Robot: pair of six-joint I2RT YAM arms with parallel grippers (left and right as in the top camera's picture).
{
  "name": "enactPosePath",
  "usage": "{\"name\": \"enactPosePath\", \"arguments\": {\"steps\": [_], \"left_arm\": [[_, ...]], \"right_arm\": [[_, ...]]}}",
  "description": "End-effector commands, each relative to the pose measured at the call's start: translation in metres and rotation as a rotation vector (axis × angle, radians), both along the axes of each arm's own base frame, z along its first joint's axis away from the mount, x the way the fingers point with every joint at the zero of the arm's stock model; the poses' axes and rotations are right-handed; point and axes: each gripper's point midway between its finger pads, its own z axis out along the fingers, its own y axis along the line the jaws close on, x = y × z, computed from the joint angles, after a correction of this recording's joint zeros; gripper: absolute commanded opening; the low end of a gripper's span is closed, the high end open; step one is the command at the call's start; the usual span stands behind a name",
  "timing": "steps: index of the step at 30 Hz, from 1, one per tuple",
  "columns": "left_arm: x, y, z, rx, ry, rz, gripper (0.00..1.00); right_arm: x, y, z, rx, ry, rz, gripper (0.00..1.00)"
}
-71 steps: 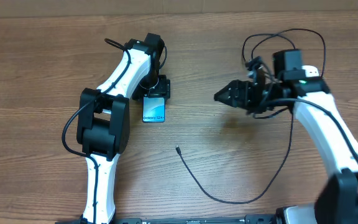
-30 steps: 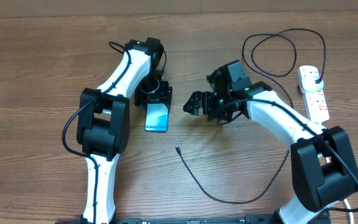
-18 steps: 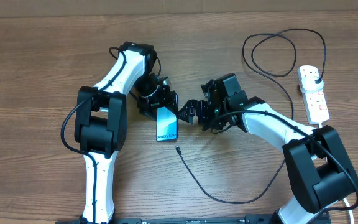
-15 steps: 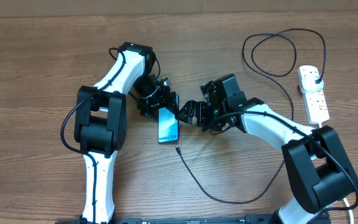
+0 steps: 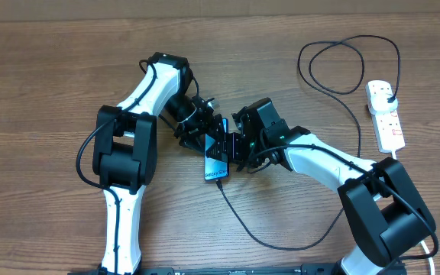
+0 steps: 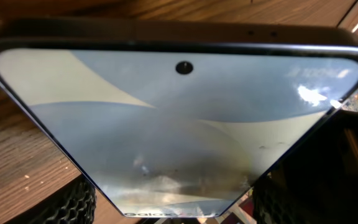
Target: Plug charger to phone and switch on socket
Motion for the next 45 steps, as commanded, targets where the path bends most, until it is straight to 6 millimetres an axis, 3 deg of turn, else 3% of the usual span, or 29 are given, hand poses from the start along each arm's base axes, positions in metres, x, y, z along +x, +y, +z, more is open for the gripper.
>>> {"name": "enactPosePath", "arguments": {"steps": [1, 3, 9, 13, 18, 27, 30, 33, 36, 37, 40, 45], "left_arm": [[-0.007, -0.015, 0.006, -0.080, 0.014, -0.022, 0.58], [-0.008, -0.018, 0.005, -0.080, 0.011, -0.031, 0.58], [-0.011, -0.028, 0.003, -0.086, -0.011, -0.061, 0.59], [-0.010, -0.032, 0.002, -0.089, -0.025, -0.066, 0.66], [-0.007, -0.032, 0.000, -0.088, -0.039, -0.065, 0.98], [0.000, -0.027, -0.003, -0.078, -0.064, -0.059, 1.00], [0.004, -0.023, 0.006, -0.087, -0.083, -0.046, 1.00], [0.010, -0.026, 0.029, -0.176, -0.153, -0.050, 0.99], [0.017, -0.033, 0.079, -0.359, -0.266, -0.037, 0.96], [0.021, -0.034, 0.106, -0.441, -0.328, -0.024, 0.94], [0.025, -0.028, 0.159, -0.577, -0.449, 0.009, 0.91], [0.018, -0.018, 0.216, -0.667, -0.575, 0.034, 0.80]], "right_arm": [[0.004, -0.003, -0.003, -0.014, -0.004, -0.030, 0.70], [0.005, -0.002, -0.003, -0.012, -0.007, -0.030, 0.64], [0.005, -0.002, -0.003, -0.012, -0.007, -0.030, 0.23], [0.005, -0.002, -0.003, -0.012, -0.007, -0.030, 0.05], [0.005, -0.002, -0.003, -0.012, -0.007, -0.030, 0.04], [0.002, -0.003, -0.003, -0.014, 0.003, -0.023, 0.04], [0.004, 0.002, 0.015, 0.044, -0.020, 0.008, 0.04], [0.009, 0.007, 0.043, 0.139, -0.045, 0.033, 0.04], [0.012, 0.012, 0.077, 0.281, -0.064, 0.071, 0.04], [0.015, 0.011, 0.088, 0.329, -0.069, 0.075, 0.04], [0.021, 0.010, 0.103, 0.396, -0.061, 0.064, 0.04], [0.031, 0.017, 0.133, 0.507, -0.137, 0.092, 0.04]]}}
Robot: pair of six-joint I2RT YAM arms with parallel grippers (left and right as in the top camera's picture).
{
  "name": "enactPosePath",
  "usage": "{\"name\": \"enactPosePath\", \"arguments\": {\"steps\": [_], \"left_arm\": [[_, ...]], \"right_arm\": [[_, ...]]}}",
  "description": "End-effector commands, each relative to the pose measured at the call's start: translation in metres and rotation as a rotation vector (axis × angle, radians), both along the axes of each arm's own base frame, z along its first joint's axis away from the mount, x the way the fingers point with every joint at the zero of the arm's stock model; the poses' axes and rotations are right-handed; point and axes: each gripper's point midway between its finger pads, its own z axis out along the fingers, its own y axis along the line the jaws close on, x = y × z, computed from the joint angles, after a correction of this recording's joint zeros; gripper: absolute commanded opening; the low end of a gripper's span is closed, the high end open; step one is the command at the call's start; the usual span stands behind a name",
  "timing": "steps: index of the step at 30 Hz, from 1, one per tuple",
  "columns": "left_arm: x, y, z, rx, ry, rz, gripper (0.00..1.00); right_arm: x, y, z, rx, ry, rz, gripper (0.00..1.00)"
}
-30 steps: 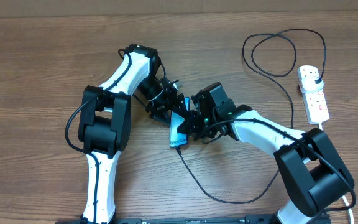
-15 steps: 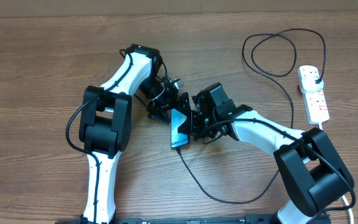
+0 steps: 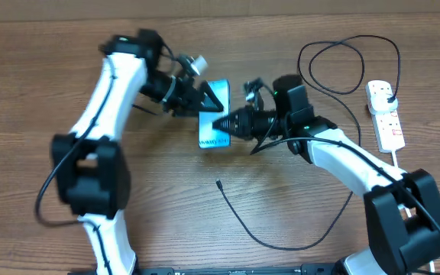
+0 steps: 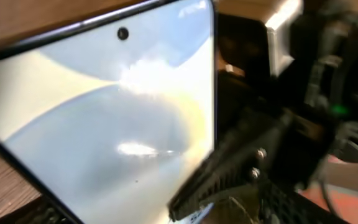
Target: Plug charger to phone and switch on socket
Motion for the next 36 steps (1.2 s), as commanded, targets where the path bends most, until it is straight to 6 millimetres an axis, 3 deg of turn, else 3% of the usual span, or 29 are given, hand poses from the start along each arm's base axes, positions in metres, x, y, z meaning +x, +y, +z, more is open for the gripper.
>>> {"name": "enactPosePath", "arguments": {"steps": [1, 6, 12, 14, 20, 26, 32, 36], "left_arm": [[-0.024, -0.023, 0.090, -0.283, -0.141, -0.047, 0.78], [-0.036, -0.027, 0.131, -0.418, -0.187, -0.057, 0.76], [-0.038, -0.030, 0.164, -0.599, -0.230, -0.078, 0.72], [-0.037, -0.030, 0.165, -0.603, -0.241, -0.083, 0.66], [-0.037, -0.030, 0.165, -0.601, -0.241, -0.083, 0.35], [-0.037, -0.031, 0.164, -0.598, -0.241, -0.084, 0.28], [-0.038, -0.033, 0.160, -0.575, -0.243, -0.088, 0.08], [-0.034, -0.032, 0.141, -0.462, -0.253, -0.081, 0.04]], "right_arm": [[-0.005, 0.013, 0.027, 0.100, 0.004, 0.057, 0.04], [-0.001, 0.021, 0.056, 0.190, -0.055, 0.070, 0.04], [-0.014, 0.024, 0.065, 0.228, -0.061, 0.146, 0.04], [-0.019, 0.024, 0.068, 0.240, -0.078, 0.182, 0.04], [-0.024, 0.024, 0.072, 0.256, -0.110, 0.221, 0.04], [-0.031, 0.024, 0.073, 0.266, -0.102, 0.256, 0.04], [-0.032, 0.024, 0.073, 0.268, -0.101, 0.263, 0.04], [-0.032, 0.023, 0.073, 0.266, -0.121, 0.267, 0.18]]}}
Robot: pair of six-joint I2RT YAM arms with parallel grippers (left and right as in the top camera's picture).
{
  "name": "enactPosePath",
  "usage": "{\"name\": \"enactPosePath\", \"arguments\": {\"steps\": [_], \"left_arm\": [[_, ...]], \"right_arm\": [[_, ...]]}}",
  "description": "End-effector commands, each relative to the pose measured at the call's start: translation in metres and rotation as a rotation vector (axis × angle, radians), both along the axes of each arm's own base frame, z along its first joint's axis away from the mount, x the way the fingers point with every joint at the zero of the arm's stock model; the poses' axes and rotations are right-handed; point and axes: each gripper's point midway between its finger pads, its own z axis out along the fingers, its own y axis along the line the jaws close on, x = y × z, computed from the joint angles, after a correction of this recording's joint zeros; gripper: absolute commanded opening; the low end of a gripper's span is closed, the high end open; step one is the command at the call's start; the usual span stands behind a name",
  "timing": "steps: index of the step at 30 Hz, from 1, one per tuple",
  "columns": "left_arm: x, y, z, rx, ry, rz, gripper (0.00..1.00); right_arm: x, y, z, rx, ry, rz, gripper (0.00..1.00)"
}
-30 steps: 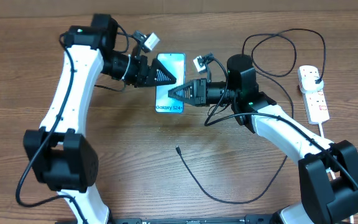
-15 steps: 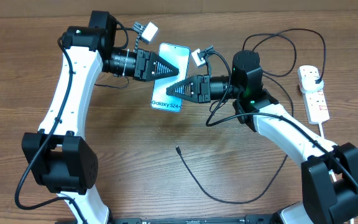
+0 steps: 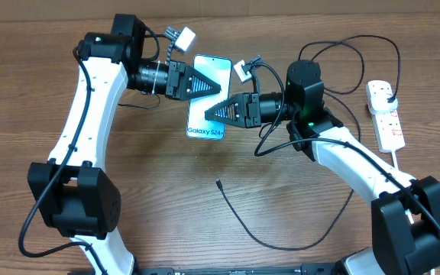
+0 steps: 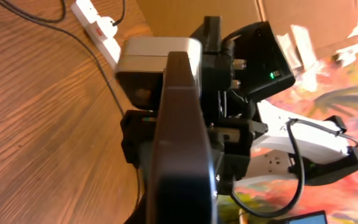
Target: Plug charger to phone and switch on socket
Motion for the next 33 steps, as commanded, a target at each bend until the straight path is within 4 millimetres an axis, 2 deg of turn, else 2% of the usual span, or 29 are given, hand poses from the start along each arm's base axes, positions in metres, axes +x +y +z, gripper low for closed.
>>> {"name": "enactPosePath", "arguments": {"steps": [1, 5, 6, 7, 10, 12, 14, 17, 20, 26, 30, 33], "left_arm": [[-0.023, -0.018, 0.029, -0.020, -0.083, -0.058, 0.04], [-0.010, -0.001, -0.018, 0.275, -0.067, 0.017, 0.04], [-0.005, 0.007, -0.032, 0.371, -0.051, 0.050, 0.04], [-0.001, 0.016, -0.046, 0.470, -0.029, 0.089, 0.04], [0.010, 0.052, -0.080, 0.757, 0.078, 0.248, 0.04], [0.013, 0.073, -0.093, 0.889, 0.136, 0.338, 0.04], [0.012, 0.083, -0.101, 0.951, 0.181, 0.390, 0.04], [0.009, 0.085, -0.115, 0.995, 0.219, 0.412, 0.04], [0.005, 0.083, -0.133, 1.037, 0.247, 0.430, 0.04], [-0.003, 0.075, -0.189, 1.151, 0.259, 0.492, 0.04], [-0.007, 0.069, -0.213, 1.204, 0.233, 0.533, 0.04], [-0.010, 0.064, -0.224, 1.217, 0.222, 0.548, 0.04]], "right_arm": [[-0.010, 0.011, -0.022, -0.031, 0.067, 0.035, 0.22], [-0.012, 0.009, -0.032, -0.054, 0.044, 0.042, 0.57], [-0.013, 0.009, -0.036, -0.063, 0.042, 0.042, 0.68], [-0.014, 0.008, -0.042, -0.079, 0.039, 0.038, 0.75], [-0.009, 0.004, -0.066, -0.164, 0.074, -0.021, 0.90], [0.001, -0.003, -0.093, -0.282, 0.122, -0.121, 0.98], [0.011, -0.017, -0.125, -0.433, 0.188, -0.251, 1.00], [0.022, -0.058, -0.174, -0.715, 0.264, -0.466, 1.00], [0.019, -0.082, -0.196, -0.858, 0.292, -0.545, 1.00], [0.010, -0.088, -0.206, -0.891, 0.317, -0.541, 1.00], [0.011, -0.088, -0.206, -0.889, 0.315, -0.542, 1.00], [0.011, -0.088, -0.206, -0.888, 0.314, -0.542, 1.00]]}}
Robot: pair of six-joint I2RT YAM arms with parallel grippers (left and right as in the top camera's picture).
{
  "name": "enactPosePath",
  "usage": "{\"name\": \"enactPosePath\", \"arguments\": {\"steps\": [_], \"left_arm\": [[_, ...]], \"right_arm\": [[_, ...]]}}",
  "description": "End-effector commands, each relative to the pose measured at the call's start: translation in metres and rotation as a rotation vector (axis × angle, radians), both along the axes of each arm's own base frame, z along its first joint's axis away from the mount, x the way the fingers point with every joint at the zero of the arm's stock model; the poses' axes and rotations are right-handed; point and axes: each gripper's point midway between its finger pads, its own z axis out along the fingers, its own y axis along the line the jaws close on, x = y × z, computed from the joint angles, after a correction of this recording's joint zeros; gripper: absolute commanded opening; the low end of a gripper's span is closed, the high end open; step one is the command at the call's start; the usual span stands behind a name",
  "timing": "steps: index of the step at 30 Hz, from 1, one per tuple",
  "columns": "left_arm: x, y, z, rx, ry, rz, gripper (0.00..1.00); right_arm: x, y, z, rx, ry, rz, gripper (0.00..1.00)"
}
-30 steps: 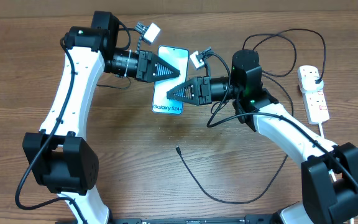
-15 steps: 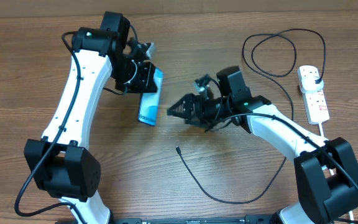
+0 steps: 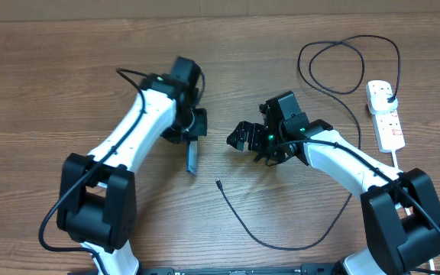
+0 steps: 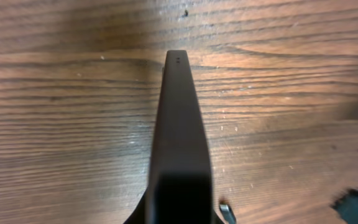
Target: Plug charger to phone and switch on socket
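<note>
The phone [image 3: 192,158] is held on edge, its lower end close to the table, with my left gripper [image 3: 193,136] shut on its upper part. In the left wrist view only the phone's dark narrow side [image 4: 179,124] shows, running away from the gripper [image 4: 179,218]. The charger's black cable [image 3: 281,243] lies on the table, its free plug end [image 3: 218,183] just right of the phone's lower end. My right gripper [image 3: 241,137] hangs open and empty, a short way right of the phone. The white socket strip [image 3: 384,114] lies at far right, with a plug in it.
The cable makes a big loop [image 3: 350,65] at the back right before reaching the strip. A second white lead runs off the strip toward the front right corner. The wooden table [image 3: 44,92] carries nothing else.
The phone was held up flat between both grippers, screen to the overhead camera. Now only my left gripper holds it, turned on edge and lower down, while my right gripper is off it and open.
First both grippers were at the phone low over the table, with the cable's plug end at its bottom. Then the phone was farther back and the plug lay free. Then it was held high between both grippers. Now the left alone holds it on edge near the plug.
</note>
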Motion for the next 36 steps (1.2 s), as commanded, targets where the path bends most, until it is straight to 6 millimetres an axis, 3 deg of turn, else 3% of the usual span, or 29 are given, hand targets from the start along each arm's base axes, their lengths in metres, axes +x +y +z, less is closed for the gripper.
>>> {"name": "enactPosePath", "arguments": {"steps": [1, 20, 36], "left_arm": [[-0.001, 0.003, -0.006, 0.058, -0.030, 0.057, 0.04], [-0.025, 0.008, -0.035, 0.120, 0.010, 0.107, 0.07], [-0.027, 0.009, -0.038, 0.122, 0.015, 0.107, 0.04]], "right_arm": [[0.002, -0.004, -0.001, -0.020, -0.020, -0.002, 1.00], [0.002, -0.004, -0.001, -0.020, -0.021, -0.002, 1.00], [0.002, -0.004, -0.001, -0.020, -0.020, -0.002, 1.00]]}}
